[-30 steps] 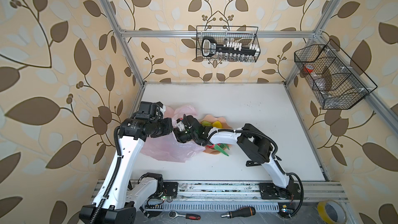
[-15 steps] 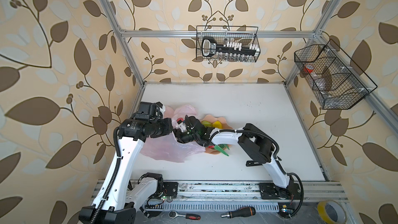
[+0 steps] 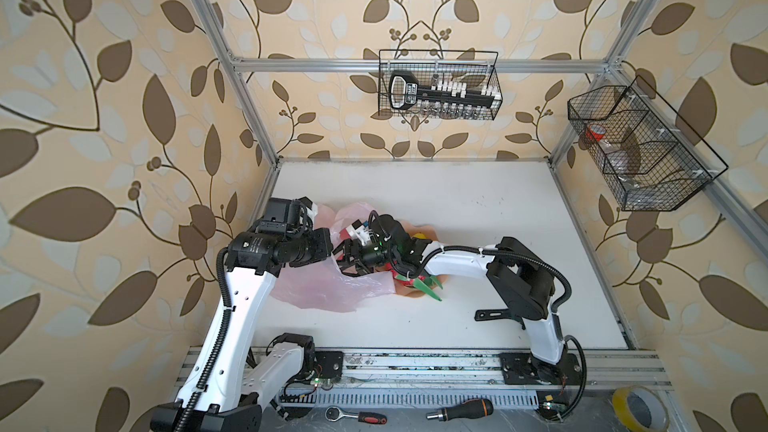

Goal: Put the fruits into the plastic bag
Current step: 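Lower the peach into the bag and open the right gripper, then withdraw the right gripper from the bag over the fruit plate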

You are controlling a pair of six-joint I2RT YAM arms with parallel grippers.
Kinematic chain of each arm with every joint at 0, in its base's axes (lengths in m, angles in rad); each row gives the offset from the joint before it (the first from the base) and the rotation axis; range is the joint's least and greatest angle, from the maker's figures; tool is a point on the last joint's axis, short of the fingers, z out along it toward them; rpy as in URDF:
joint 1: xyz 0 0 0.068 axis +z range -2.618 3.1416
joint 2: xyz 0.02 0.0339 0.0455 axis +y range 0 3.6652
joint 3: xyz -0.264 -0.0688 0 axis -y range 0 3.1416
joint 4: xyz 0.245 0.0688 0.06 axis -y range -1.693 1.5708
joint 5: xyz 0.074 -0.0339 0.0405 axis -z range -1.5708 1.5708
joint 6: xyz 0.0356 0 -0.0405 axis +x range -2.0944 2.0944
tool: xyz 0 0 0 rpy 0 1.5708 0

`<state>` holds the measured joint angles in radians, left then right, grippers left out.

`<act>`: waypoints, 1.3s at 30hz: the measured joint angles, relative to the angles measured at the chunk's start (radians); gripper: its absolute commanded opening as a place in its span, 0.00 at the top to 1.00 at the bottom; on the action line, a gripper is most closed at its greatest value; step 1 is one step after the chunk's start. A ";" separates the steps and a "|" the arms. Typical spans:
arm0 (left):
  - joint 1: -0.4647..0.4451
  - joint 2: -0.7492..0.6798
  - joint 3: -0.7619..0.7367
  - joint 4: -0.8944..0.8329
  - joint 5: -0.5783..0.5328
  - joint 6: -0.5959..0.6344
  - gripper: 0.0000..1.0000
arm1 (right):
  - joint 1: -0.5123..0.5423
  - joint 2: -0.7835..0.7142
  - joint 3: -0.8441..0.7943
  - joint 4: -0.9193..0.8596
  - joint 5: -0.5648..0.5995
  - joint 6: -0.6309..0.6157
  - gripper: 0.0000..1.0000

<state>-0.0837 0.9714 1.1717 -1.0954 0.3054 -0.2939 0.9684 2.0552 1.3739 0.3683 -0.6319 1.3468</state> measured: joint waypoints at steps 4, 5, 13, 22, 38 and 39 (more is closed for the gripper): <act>0.000 0.000 0.000 0.000 0.000 -0.004 1.00 | -0.013 -0.025 -0.008 -0.060 0.004 -0.043 0.22; 0.000 0.000 0.000 0.000 0.000 -0.005 1.00 | -0.016 -0.032 -0.008 -0.074 0.006 -0.053 0.22; 0.000 0.000 0.000 0.000 0.000 -0.011 1.00 | -0.033 -0.093 -0.031 -0.169 0.018 -0.130 0.19; 0.000 -0.002 -0.014 0.000 -0.002 -0.016 1.00 | -0.042 -0.177 -0.031 -0.345 0.075 -0.282 0.17; 0.000 0.007 -0.014 -0.013 -0.032 -0.017 1.00 | -0.100 -0.340 -0.031 -0.630 0.218 -0.575 0.16; 0.000 0.008 -0.014 -0.016 -0.034 -0.017 1.00 | -0.107 -0.344 -0.029 -0.649 0.232 -0.599 0.15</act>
<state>-0.0837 0.9794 1.1576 -1.1110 0.2718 -0.3107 0.8616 1.7107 1.3445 -0.2802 -0.3996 0.7479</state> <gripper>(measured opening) 0.055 0.837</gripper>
